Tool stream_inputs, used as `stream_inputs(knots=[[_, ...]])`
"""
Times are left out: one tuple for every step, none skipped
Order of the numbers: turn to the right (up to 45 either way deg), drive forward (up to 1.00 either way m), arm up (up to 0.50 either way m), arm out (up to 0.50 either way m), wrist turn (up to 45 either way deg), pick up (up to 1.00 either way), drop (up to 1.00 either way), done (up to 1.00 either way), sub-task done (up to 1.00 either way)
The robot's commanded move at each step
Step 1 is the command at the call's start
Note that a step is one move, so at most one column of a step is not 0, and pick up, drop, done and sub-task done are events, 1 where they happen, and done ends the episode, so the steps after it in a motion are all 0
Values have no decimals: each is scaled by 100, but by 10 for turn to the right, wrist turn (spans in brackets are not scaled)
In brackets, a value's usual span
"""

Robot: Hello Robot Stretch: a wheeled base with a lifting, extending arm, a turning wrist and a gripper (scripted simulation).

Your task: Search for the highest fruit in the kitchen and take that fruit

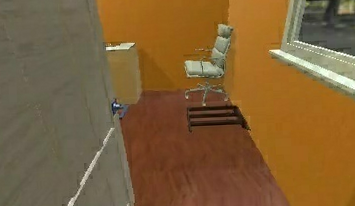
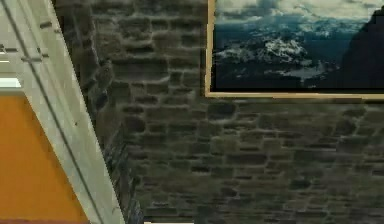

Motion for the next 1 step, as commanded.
stream_inputs(knots=[[0,75,0,0,0,0,0,0,0]])
